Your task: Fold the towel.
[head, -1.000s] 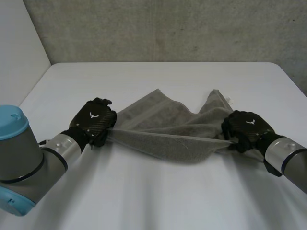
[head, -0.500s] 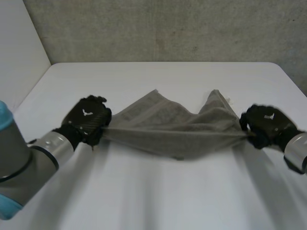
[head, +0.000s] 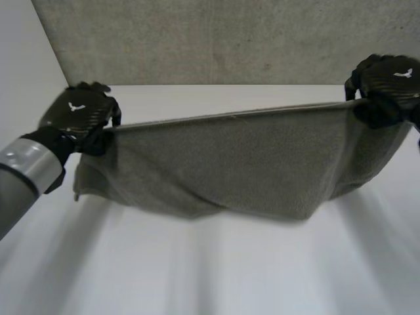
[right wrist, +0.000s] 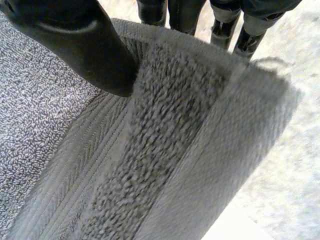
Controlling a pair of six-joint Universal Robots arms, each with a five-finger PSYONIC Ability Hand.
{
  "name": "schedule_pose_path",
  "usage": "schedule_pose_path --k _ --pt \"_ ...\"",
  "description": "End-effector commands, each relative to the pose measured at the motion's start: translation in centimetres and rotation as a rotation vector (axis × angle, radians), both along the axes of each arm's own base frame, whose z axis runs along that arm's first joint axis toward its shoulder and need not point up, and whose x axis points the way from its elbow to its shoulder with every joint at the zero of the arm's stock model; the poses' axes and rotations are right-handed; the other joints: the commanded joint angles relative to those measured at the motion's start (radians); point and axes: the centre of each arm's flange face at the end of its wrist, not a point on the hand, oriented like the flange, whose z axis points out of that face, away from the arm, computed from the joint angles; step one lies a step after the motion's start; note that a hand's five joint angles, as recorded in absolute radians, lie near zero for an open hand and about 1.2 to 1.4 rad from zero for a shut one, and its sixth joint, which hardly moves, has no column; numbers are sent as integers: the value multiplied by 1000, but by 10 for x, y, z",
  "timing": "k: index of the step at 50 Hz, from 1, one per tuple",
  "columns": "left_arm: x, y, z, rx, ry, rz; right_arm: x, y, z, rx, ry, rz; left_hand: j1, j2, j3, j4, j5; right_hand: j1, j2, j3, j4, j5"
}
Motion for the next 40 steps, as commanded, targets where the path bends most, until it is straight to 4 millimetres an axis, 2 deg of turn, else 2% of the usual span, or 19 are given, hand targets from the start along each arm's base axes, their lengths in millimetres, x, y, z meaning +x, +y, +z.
schedule_pose_path --k 1,5,6,8,9,11,12,13,14,16,18,22,25,30,33,35,36,38,40 --pt "-15 -55 -34 59 -25 -4 32 -34 -33 6 38 83 125 49 -51 -59 57 86 67 -42 -76 66" --pt "-38 -97 -10 -74 6 -24 47 -70 -27 -105 61 42 125 49 -51 -59 57 86 67 -42 -76 66" --pt "-38 -97 -10 -75 6 -24 47 -70 -27 -106 61 41 125 49 -51 -59 57 86 67 -42 -76 66" --pt "-46 -116 38 -244 56 4 50 -87 16 -254 30 8 125 49 -51 -59 57 86 67 -42 -76 66" --pt "-46 -117 39 -245 56 4 50 -87 16 -254 30 8 125 49 -51 -59 57 86 67 -42 -76 66" --pt "-48 -121 98 -437 141 29 49 -87 74 -390 -84 -9 125 49 -51 -59 57 86 67 -42 -76 66" --pt "-48 -121 98 -438 141 29 49 -87 74 -390 -85 -9 125 49 -51 -59 57 86 67 -42 -76 66" --pt "-47 -117 124 -509 192 21 47 -81 102 -444 -172 2 125 49 -51 -59 57 86 67 -42 -76 66" --pt "-47 -117 124 -510 193 21 47 -81 102 -445 -173 2 125 49 -51 -59 57 86 67 -42 -76 66" --pt "-40 -103 162 -591 290 5 41 -74 124 -481 -307 30 125 49 -51 -59 57 86 67 -42 -76 66" --pt "-38 -99 168 -594 324 -9 39 -74 123 -473 -340 38 125 49 -51 -59 57 86 67 -42 -76 66" --pt "-36 -102 155 -544 340 -14 35 -69 103 -416 -321 32 125 49 -51 -59 57 86 67 -42 -76 66" --pt "-36 -102 130 -474 305 -26 35 -67 94 -389 -310 36 125 49 -51 -59 57 86 67 -42 -76 66" --pt "-36 -92 64 -326 206 -54 32 -57 49 -269 -250 59 125 49 -51 -59 57 86 67 -42 -76 66" --pt "-35 -88 45 -288 171 -51 29 -54 38 -243 -232 57 125 49 -51 -59 57 86 67 -42 -76 66" --pt "-29 -79 7 -208 87 -36 23 -49 9 -177 -200 61 125 49 -51 -59 57 86 67 -42 -76 66" --pt "-29 -79 7 -207 87 -36 23 -49 9 -176 -200 61 125 49 -51 -59 57 86 67 -42 -76 66" --pt "-22 -68 -29 -126 7 -29 23 -39 -25 -98 -167 82 125 49 -51 -59 57 86 67 -42 -76 66" --pt "-19 -62 -43 -93 -22 -33 23 -33 -41 -64 -146 88 125 49 -51 -59 57 86 67 -42 -76 66"
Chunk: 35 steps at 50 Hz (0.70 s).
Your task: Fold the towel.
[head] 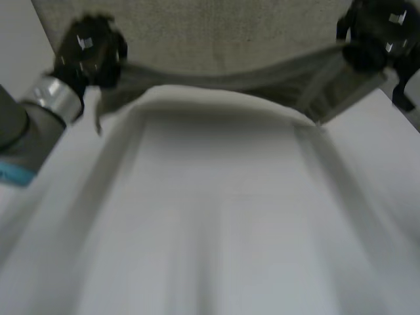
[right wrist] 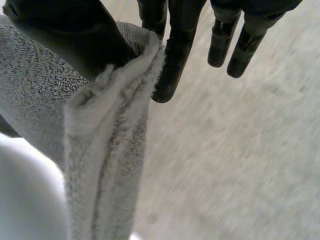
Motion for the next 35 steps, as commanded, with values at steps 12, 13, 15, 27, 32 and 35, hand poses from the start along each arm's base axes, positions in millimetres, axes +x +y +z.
schedule_pose_path --k 12,13,15,27,32,35 --pt "21 85 -89 245 -224 -43 -22 85 -78 256 221 53 125 47 -51 -59 47 86 64 -42 -76 56" --pt "24 92 -80 226 -220 -40 -22 85 -78 256 221 53 125 47 -51 -59 47 86 64 -42 -76 56" --pt "28 100 -69 204 -214 -32 -29 92 -66 262 216 47 125 47 -51 -59 47 86 64 -42 -76 56" --pt "51 116 -31 166 -192 -17 -69 93 -28 233 189 11 125 47 -51 -59 47 86 64 -42 -76 56" --pt "47 107 -61 269 -218 -31 -70 79 -47 307 180 16 125 47 -51 -59 47 86 64 -42 -76 56" --pt "45 101 -76 315 -240 -41 -71 72 -61 343 201 20 125 47 -51 -59 47 86 64 -42 -76 56"
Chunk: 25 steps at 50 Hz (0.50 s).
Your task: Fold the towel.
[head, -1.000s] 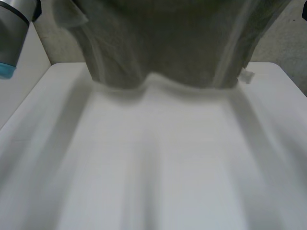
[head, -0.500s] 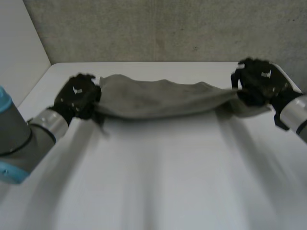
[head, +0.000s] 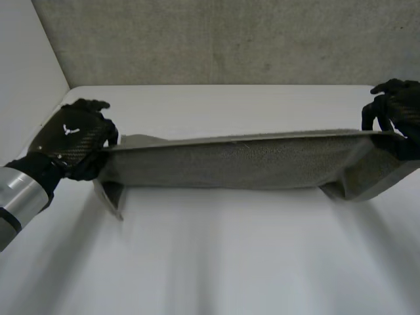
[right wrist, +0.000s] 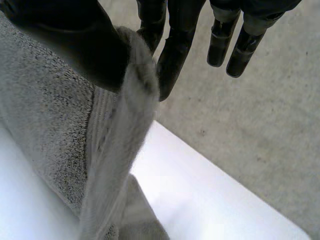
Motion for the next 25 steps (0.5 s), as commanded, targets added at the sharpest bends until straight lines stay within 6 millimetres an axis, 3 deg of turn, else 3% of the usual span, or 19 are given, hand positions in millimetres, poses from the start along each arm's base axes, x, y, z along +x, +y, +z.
schedule_pose_path --k 1,7,16,18,19,20,25 --pt "-6 -15 -41 125 -47 -18 -2 -19 -33 89 33 3 125 47 -51 -59 47 86 64 -42 -76 56" --pt "-7 -25 -59 158 -99 -25 -4 -24 -45 110 62 -1 125 47 -51 -59 47 86 64 -42 -76 56" --pt "-1 -41 -65 151 -133 29 -7 -28 -46 115 63 -15 125 47 -51 -59 47 86 64 -42 -76 56" --pt "0 -40 -67 163 -137 38 -7 -27 -47 119 62 -15 -339 -417 -51 -59 -417 86 64 -42 -76 56" --pt "0 -40 -67 163 -137 38 -7 -27 -47 119 62 -15 -341 -419 -51 -59 -419 86 64 -42 -76 56" --pt "0 -39 -68 169 -138 37 -7 -27 -47 123 60 -15 -495 -573 -51 -59 -573 86 64 -42 -76 56" --pt "-3 -34 -70 181 -140 29 -6 -26 -49 131 58 -13 -567 -645 -51 -59 -645 86 64 -42 -76 56"
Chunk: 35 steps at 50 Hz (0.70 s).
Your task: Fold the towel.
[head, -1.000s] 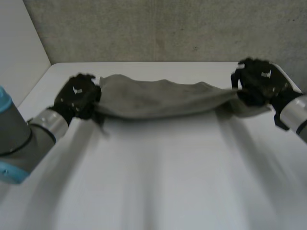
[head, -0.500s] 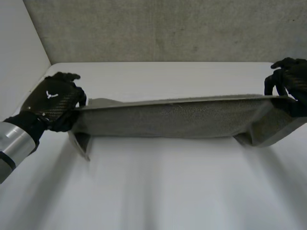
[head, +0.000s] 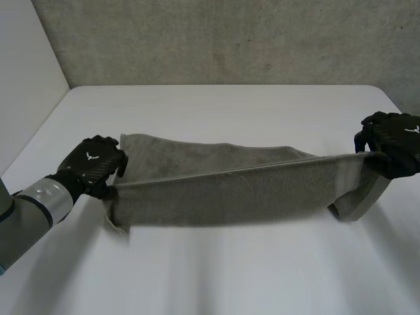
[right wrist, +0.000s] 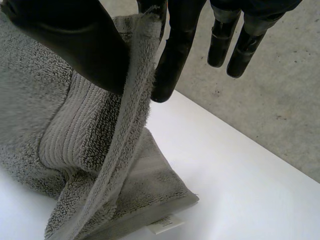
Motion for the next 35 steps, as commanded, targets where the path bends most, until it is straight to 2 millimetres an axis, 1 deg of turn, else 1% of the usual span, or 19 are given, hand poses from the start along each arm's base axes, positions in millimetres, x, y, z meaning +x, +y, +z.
schedule_pose_path --k 1,4,11,15,21,26,30,31,32,34,35 --pt "-2 7 -4 24 -2 -4 1 3 -3 13 -4 3 -147 -153 -51 -59 -146 86 64 -42 -76 56" --pt "-2 13 -8 45 -4 -9 2 4 -5 25 -6 2 -165 -171 -51 -59 -164 86 64 -42 -76 56" --pt "-5 22 -12 65 -3 -16 0 5 -8 38 -9 -4 -195 -200 -51 -59 -193 86 64 -42 -76 56" --pt "-2 23 -9 58 -11 8 -1 5 -8 38 -8 -10 -195 -200 -51 -59 -193 86 64 -42 -76 56" --pt "5 23 -10 70 -45 93 -2 4 -7 36 -8 -13 -186 -192 -51 -59 -184 86 64 -42 -76 56" --pt "11 25 -13 88 -74 155 -2 4 -7 34 -7 -16 -125 -130 -51 -59 -123 86 64 -42 -76 56" --pt "13 29 -13 101 -82 166 -2 4 -6 34 -7 -18 -95 -101 -51 -59 -93 86 64 -42 -76 56" --pt "13 30 -11 106 -83 169 -2 4 -6 33 -6 -18 -46 -51 -51 -59 -44 86 64 -42 -76 56" --pt "13 30 -11 106 -83 169 -2 4 -6 33 -6 -18 -45 -51 -51 -59 -43 86 64 -42 -76 56" --pt "14 34 -9 118 -82 170 -3 4 -5 32 -8 -21 177 171 -51 -59 178 86 64 -42 -76 56" --pt "14 34 -9 118 -82 170 -3 4 -5 32 -8 -21 178 172 -51 -59 180 86 64 -42 -76 56"
